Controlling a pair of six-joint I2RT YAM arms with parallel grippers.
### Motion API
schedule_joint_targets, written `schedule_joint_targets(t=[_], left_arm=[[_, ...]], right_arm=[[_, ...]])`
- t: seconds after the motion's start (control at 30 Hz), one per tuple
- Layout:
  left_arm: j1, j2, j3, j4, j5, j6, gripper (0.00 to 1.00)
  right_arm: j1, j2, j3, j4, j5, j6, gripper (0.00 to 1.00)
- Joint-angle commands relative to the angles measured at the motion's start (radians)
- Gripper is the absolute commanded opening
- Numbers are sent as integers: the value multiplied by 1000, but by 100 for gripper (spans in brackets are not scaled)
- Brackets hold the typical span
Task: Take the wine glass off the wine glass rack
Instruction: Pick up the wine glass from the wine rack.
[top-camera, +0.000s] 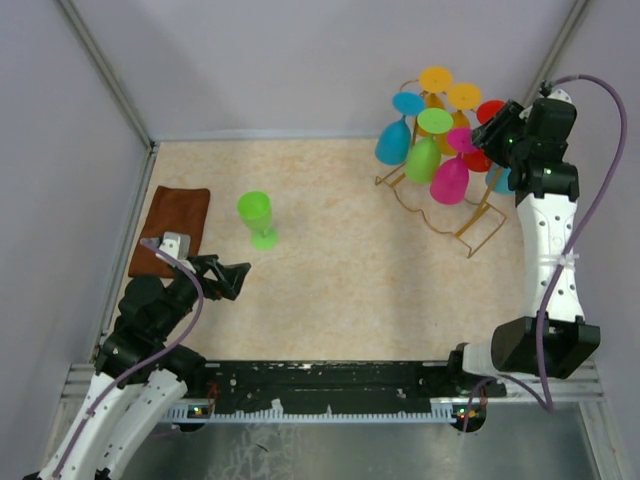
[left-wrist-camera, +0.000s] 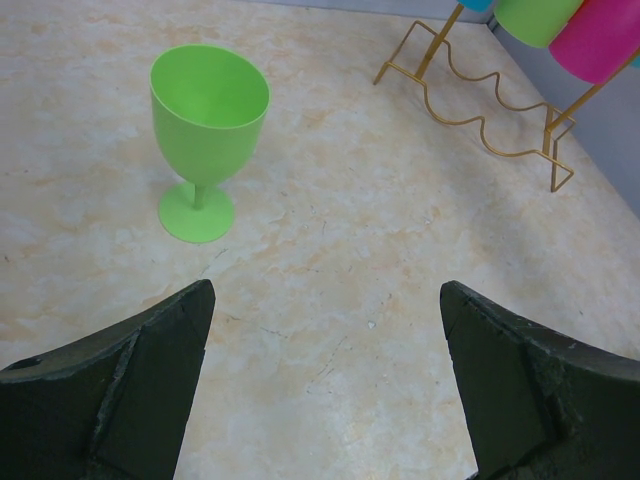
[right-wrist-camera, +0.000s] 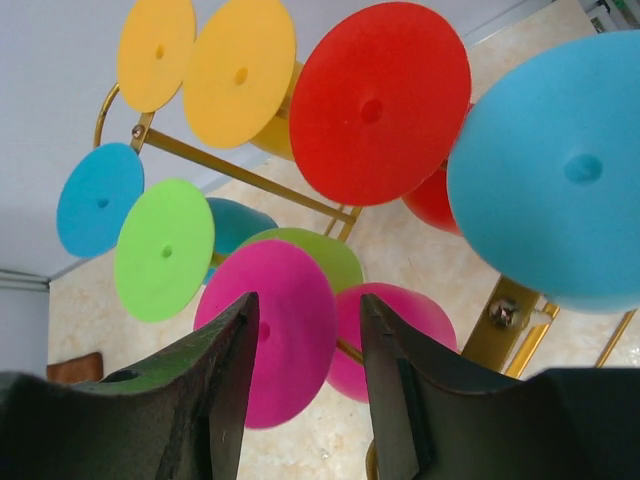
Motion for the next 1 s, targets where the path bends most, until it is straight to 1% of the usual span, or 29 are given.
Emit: schedule_joint_targets(t=[0.0, 0.17, 0.3, 0.53, 0.7, 0.97], left_arm=[[6, -9, -6, 25, -13, 2, 99], [6, -9, -8, 26, -11, 1, 99], [9, -6, -9, 29, -8, 2, 99], [10, -2, -8, 28, -5, 2, 99], [11, 2, -8, 28, -5, 2, 99], [13, 6, -8, 27, -4, 4, 99]], right_arm=[[-6, 5, 6, 66, -31, 17, 45], [-6, 12, 3, 73, -49, 18, 41], [-8, 11, 3, 76, -56, 27, 35], [-17, -9, -17, 95, -78, 55, 33], [-36, -34, -81, 146, -128, 112, 31], [-74, -70, -162, 240, -189, 216, 16]])
